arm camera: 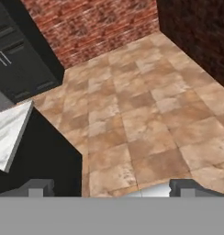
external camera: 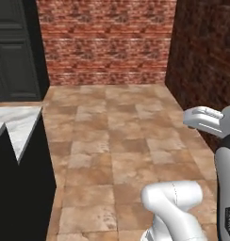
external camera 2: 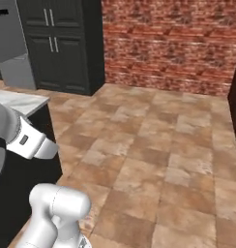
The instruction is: Place the cold items (cucumber and squash) from the fridge in one tupperware on the dining counter. Place the warm items (kebab skewer and hot dog) in the stove area in another tupperware.
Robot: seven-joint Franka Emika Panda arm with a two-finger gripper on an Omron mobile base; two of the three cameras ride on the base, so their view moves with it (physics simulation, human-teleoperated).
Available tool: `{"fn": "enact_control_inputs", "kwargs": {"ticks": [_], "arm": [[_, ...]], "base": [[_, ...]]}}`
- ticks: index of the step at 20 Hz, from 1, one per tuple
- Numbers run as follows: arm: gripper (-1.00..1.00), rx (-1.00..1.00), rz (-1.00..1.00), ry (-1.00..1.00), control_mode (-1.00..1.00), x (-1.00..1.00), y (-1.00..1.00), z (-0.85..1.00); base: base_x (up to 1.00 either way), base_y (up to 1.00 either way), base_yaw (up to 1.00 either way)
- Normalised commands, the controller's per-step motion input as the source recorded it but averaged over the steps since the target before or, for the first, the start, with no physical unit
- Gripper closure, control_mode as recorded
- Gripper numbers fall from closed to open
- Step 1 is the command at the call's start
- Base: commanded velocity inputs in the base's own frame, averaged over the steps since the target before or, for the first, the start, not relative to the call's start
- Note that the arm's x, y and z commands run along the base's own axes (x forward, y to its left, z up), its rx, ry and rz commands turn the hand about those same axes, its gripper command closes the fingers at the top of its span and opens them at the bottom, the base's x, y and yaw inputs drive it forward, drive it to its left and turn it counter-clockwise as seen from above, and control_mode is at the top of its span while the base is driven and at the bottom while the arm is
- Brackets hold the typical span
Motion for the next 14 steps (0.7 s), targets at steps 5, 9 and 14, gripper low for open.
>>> {"fn": "enact_control_inputs", "kwargs": {"ticks": [5, 9, 14], "arm": [[-1.00, 0.00, 0.00, 0.00, 1.00, 0.00, 0.00, 0.00], [-1.00, 0.00, 0.00, 0.00, 1.00, 0.00, 0.00, 0.00], [-1.00, 0.00, 0.00, 0.00, 1.00, 0.00, 0.00, 0.00]], "base": [[1.00, -0.49, 0.57], [1.00, -0.49, 0.53], [1.00, -0.47, 0.54]]}}
